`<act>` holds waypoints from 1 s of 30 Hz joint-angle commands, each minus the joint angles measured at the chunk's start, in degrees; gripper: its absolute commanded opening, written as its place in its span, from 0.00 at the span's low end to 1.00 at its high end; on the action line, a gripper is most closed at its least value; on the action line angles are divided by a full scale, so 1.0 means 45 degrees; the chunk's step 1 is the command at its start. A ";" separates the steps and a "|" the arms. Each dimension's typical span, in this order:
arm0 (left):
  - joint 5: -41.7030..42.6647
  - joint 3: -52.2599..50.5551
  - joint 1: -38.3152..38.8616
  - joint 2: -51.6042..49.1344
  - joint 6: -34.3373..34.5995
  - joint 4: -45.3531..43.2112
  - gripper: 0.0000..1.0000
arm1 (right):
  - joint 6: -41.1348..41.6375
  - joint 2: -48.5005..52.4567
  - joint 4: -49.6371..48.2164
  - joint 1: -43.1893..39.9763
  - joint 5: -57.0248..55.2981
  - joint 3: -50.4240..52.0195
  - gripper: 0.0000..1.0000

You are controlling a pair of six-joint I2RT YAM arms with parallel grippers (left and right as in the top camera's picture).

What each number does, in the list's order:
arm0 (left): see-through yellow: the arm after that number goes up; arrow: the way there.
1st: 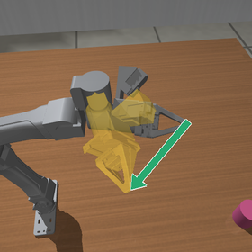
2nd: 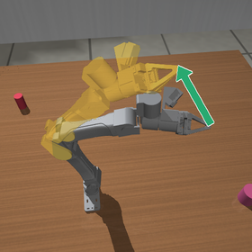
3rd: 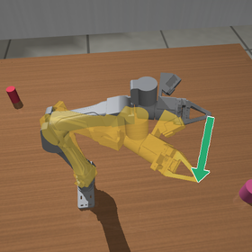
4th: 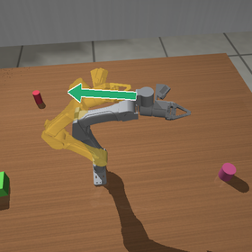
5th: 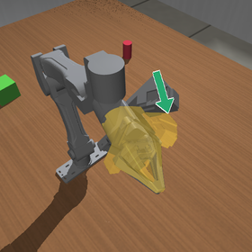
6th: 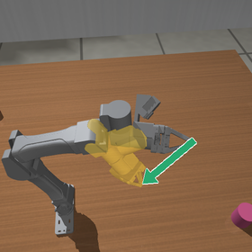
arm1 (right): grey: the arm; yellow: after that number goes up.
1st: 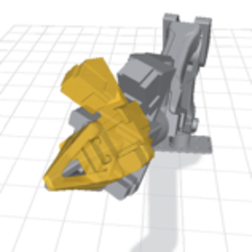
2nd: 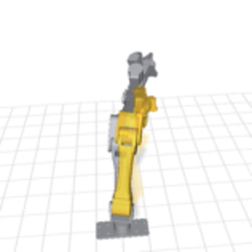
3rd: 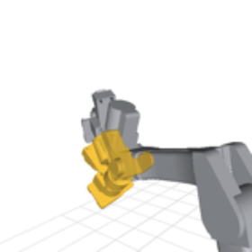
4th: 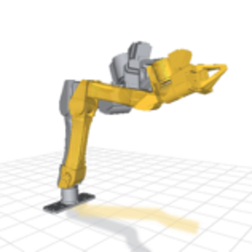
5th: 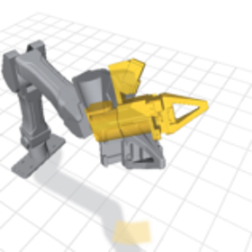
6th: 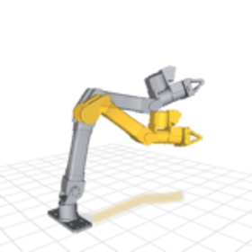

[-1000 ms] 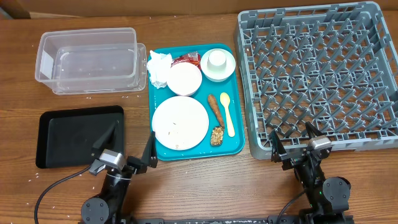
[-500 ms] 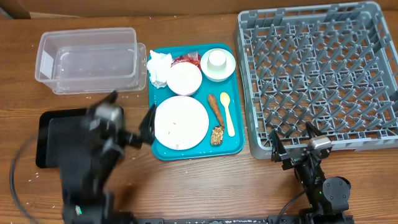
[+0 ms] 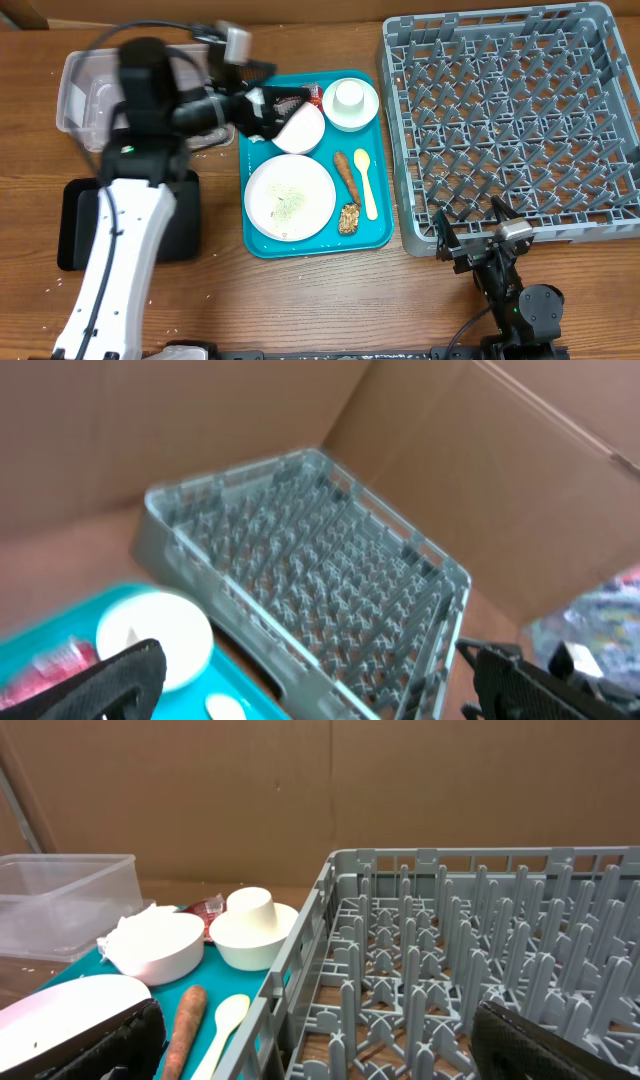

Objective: Sort waste into correct bins and load items into the dishwasher
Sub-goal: 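Reach the left gripper to the white rice plate on the teal tray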

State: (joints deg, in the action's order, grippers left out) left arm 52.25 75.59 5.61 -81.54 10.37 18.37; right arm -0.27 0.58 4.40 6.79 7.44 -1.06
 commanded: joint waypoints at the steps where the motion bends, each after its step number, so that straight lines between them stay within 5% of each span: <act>1: -0.7130 0.0967 0.2482 -0.0141 0.0073 0.2259 1.00 | -0.0083 -0.0092 -0.0058 0.0029 -0.0083 0.0131 1.00; 4: -1.3697 0.2297 0.4789 -0.0636 0.0068 0.4828 1.00 | -0.0083 -0.0092 -0.0058 0.0029 -0.0078 0.0131 1.00; 6: -1.5261 0.3551 0.5455 -0.1336 0.0068 0.6528 1.00 | -0.0083 -0.0092 -0.0058 0.0029 -0.0078 0.0131 1.00; 9: -1.4105 0.5678 0.5459 -0.2866 -0.0461 0.8723 1.00 | -0.0083 -0.0092 -0.0058 0.0029 -0.0078 0.0131 1.00; 11: -1.1822 0.6421 0.5372 -0.3687 -0.1957 0.9092 1.00 | -0.0083 -0.0092 -0.0058 0.0029 -0.0078 0.0131 1.00; 14: -0.8170 0.6450 0.5387 -0.4435 -0.2220 0.9005 1.00 | -0.0083 -0.0092 -0.0058 0.0029 -0.0078 0.0131 1.00; 18: -0.8573 0.6450 0.5430 -0.5644 -0.2132 0.9267 1.00 | -0.0083 -0.0092 -0.0053 0.0029 -0.0078 0.0131 1.00; 24: -0.9544 0.6450 0.5527 -0.7966 0.0350 1.1220 1.00 | -0.0083 -0.0092 -0.0058 0.0029 -0.0078 0.0131 1.00; 30: -1.1613 0.6445 0.6348 -0.9617 0.3599 1.2585 0.87 | -0.0083 -0.0092 -0.0058 0.0029 -0.0078 0.0131 1.00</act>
State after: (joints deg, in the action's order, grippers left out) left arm 3.49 103.90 32.38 -121.40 18.57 75.24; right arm -0.27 0.58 4.34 6.79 7.44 -1.06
